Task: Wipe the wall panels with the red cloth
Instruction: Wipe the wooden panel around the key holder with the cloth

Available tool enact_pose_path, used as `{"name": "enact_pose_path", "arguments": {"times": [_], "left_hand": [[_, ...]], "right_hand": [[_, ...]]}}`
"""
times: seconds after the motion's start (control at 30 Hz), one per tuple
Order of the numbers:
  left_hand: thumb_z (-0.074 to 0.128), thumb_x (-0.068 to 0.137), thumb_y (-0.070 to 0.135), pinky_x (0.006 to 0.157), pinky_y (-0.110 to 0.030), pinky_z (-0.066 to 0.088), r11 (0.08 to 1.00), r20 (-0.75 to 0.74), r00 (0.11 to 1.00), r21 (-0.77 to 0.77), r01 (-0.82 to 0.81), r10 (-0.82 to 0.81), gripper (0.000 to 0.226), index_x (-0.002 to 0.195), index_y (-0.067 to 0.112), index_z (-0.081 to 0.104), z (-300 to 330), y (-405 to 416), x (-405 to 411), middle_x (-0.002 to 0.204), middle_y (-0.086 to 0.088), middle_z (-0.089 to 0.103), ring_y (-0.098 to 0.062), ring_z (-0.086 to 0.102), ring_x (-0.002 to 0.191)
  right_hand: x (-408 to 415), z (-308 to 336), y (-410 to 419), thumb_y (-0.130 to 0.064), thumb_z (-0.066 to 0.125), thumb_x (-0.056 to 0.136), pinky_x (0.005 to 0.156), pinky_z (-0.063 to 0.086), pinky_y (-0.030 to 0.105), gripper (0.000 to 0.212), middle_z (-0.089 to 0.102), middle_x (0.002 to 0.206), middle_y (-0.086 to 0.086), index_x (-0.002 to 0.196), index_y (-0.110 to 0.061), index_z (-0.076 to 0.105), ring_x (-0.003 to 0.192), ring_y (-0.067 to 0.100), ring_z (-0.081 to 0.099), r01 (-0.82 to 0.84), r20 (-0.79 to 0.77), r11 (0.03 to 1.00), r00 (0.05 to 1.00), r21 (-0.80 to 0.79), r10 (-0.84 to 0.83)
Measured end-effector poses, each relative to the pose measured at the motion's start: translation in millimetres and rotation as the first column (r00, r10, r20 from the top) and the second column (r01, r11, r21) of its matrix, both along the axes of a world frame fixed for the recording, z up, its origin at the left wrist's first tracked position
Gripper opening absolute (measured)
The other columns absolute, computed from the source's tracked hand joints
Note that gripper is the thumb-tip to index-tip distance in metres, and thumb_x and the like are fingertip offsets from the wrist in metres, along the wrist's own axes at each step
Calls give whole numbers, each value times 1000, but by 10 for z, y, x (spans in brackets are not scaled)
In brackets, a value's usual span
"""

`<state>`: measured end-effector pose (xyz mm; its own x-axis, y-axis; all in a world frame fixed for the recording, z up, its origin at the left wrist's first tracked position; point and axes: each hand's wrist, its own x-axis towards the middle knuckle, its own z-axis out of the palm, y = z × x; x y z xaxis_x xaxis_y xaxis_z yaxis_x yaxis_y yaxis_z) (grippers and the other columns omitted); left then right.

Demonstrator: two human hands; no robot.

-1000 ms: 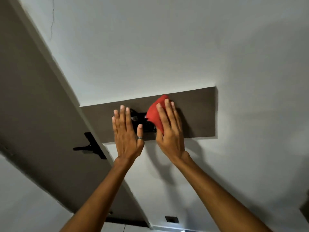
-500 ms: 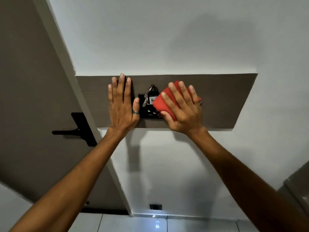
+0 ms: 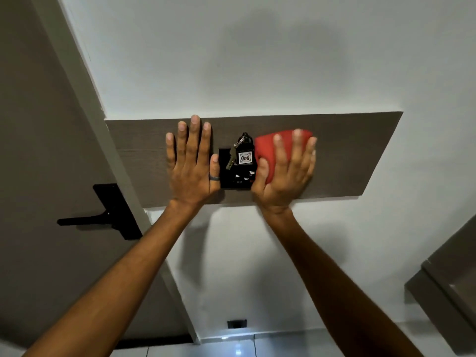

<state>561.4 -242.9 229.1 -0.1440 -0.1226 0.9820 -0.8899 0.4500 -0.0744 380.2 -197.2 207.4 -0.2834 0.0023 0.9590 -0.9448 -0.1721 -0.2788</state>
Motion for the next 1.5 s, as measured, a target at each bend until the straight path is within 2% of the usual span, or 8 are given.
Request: {"name": "enact_pose_path", "arguments": {"times": [0.1,0.27,0.77,0.9,1.03,1.17,1.33,1.5], "left_hand": [[40,103,28,130,-44,3,1000,19,1000,-19,1,0,59,157,6,31,-21,5,4,162,-10,30,-21,-1,159],[40,104,28,130,-45,3,1000,21,1000,-11,6,-5,60,160,9,27,-9,8,22,166,-4,20,-21,-1,159],[35,106,30,131,-45,2,999,10,999,-29,32,-32,59,161,11,22,-44,-51,3,166,-6,20,-24,3,159],[35,106,30,131,-45,2,999,12,1000,-39,13,-13,59,161,12,21,-16,-44,-7,166,-8,23,-23,2,159],[34,106,29,131,-45,2,1000,2,1000,-26,5,-5,59,161,11,22,-39,-27,-26,162,-18,32,-23,2,159],[33,106,29,130,-45,4,1000,-3,1000,-21,-6,6,58,160,9,26,-19,14,-29,159,-21,36,-22,3,158],[36,104,26,129,-45,3,999,12,1000,-31,-28,29,58,157,4,31,-22,50,-46,157,-25,40,-40,26,150],[34,104,28,130,-44,2,999,11,999,-23,-45,45,58,157,5,31,5,46,-62,158,-24,39,-40,23,151]], "right_hand": [[-248,-144,13,-42,41,107,122,36,55,47,50,152,16,145,-17,55,149,45,38,29,-298,1000,954,12,-24],[-87,-362,73,-37,47,107,124,34,60,47,44,157,18,150,-16,50,158,39,25,-32,-68,997,997,71,37],[-401,-140,129,-40,50,104,117,41,58,43,60,142,17,136,-13,61,139,46,46,18,-431,999,902,30,-3],[-88,-134,86,-40,50,104,124,34,53,40,59,142,16,133,-17,65,144,46,41,-20,-156,1000,988,15,22],[-374,-24,67,-43,52,102,114,46,55,40,63,138,16,130,-19,68,138,45,49,-5,-428,1000,904,-17,-3],[-18,-68,69,-41,52,104,123,37,52,37,62,143,13,132,-22,67,146,42,42,-16,-108,1000,994,9,17],[-549,41,99,-45,53,102,113,47,52,43,66,138,15,134,-20,67,138,43,51,-10,-509,1000,861,-6,6],[-34,-46,69,-43,52,105,121,39,54,42,57,149,11,140,-23,62,148,42,41,-39,-87,999,995,31,42]]}}
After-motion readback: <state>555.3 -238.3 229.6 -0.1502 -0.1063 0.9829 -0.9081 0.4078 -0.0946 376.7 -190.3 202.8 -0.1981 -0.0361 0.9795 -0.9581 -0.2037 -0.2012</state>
